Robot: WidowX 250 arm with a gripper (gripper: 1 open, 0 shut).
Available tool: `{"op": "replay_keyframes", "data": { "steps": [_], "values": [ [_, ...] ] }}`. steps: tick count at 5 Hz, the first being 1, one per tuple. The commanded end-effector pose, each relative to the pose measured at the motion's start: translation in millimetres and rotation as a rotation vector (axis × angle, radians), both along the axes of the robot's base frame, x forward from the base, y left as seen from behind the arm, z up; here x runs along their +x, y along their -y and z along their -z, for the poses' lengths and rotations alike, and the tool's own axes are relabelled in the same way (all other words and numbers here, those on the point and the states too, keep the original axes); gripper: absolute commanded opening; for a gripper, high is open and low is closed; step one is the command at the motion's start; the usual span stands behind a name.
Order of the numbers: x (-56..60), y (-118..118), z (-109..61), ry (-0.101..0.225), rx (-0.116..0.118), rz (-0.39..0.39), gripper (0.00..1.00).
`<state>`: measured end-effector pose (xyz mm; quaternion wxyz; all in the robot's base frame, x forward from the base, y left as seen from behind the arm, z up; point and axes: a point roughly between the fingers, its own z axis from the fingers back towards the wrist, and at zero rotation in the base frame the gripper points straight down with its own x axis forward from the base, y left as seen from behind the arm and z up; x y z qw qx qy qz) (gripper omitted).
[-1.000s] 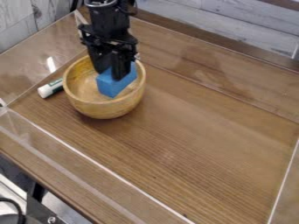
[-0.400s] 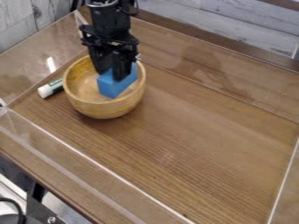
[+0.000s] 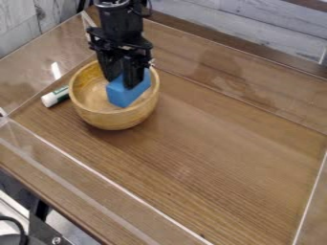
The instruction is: Remove the blue block from inside the brown bowl and put it on the table
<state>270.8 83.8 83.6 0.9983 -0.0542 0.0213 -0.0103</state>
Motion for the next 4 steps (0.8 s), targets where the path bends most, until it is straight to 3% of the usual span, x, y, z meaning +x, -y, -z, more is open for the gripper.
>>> {"op": "replay_keyframes", "data": {
  "steps": [1,4],
  "values": [
    [11.9,-1.1,-30.9,0.102,0.040,0.011,0.00],
    [11.8,3.2,-33.2,0.100,0.041,0.015,0.00]
  ]
}}
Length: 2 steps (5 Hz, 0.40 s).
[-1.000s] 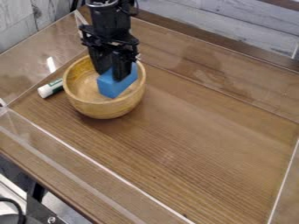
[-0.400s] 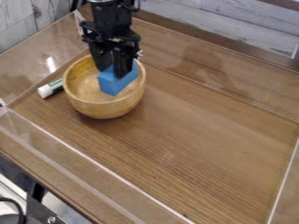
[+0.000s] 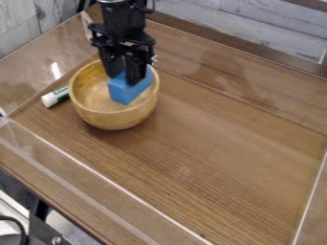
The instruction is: Remove the blue block from inside the brown bowl and put it on the table
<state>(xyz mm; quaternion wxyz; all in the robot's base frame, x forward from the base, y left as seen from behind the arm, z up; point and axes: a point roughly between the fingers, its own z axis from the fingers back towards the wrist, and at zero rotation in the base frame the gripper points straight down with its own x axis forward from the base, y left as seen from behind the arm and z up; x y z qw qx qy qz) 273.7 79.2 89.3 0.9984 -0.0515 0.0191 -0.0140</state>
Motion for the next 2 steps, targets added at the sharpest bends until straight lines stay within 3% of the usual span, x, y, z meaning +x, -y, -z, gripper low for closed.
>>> {"op": "replay_keyframes", "data": {
  "steps": [1,2],
  "values": [
    [8.9,0.2,-28.6,0.094,0.036,0.008,0.00],
    [8.9,1.7,-29.8,0.093,0.036,0.009,0.00]
  ]
}}
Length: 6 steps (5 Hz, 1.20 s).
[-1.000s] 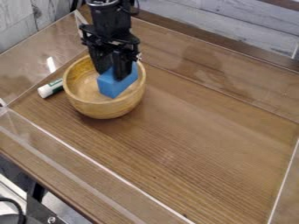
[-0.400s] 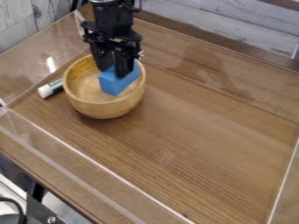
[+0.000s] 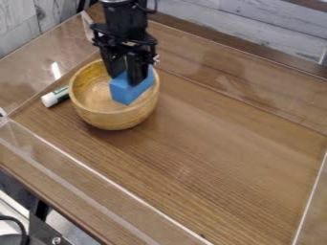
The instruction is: Remove the blue block from inside the brown bowl and put it on the table
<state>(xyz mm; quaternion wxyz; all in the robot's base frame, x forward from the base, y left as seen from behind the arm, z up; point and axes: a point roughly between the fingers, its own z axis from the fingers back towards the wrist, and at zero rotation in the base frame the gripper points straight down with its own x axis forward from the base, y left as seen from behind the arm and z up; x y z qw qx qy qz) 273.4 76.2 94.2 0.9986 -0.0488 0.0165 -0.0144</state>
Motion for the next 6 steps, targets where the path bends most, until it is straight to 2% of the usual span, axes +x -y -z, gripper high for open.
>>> {"op": "replay_keyframes", "data": {
  "steps": [1,6],
  "values": [
    [9.2,0.5,-26.0,0.088,0.032,0.008,0.00],
    [8.9,10.0,-28.2,0.082,0.030,0.012,0.00]
  ]
}}
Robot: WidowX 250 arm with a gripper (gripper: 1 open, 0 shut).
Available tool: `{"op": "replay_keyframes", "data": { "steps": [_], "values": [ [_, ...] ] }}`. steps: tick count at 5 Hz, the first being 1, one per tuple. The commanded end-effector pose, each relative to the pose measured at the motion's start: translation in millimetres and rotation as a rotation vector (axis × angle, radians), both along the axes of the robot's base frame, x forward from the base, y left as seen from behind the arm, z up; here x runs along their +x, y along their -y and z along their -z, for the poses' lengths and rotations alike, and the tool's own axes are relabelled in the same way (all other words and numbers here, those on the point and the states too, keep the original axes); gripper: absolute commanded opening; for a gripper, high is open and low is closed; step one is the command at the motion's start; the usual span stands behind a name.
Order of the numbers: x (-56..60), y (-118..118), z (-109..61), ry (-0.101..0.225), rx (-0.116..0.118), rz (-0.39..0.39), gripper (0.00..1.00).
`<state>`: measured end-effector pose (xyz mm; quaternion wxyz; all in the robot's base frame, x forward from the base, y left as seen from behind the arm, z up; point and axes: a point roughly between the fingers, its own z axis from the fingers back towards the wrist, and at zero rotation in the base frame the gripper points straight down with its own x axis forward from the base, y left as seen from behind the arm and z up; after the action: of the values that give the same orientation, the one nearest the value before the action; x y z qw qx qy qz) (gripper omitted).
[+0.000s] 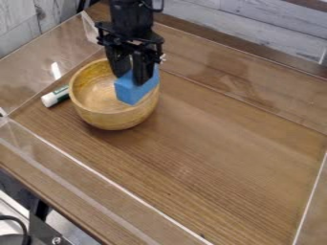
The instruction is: Remove the blue block from inside the brown bowl and put it on the table
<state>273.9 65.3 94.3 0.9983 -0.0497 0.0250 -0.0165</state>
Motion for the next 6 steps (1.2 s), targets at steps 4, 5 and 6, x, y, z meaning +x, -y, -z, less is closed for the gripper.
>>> {"op": "replay_keyframes", "data": {
  "steps": [4,5,6],
  "values": [
    [7.4,6.7,-27.3,0.092,0.025,0.017,0.00],
    [7.2,8.0,-27.2,0.090,0.024,0.018,0.00],
    [7.1,9.3,-27.1,0.087,0.022,0.020,0.00]
  ]
}}
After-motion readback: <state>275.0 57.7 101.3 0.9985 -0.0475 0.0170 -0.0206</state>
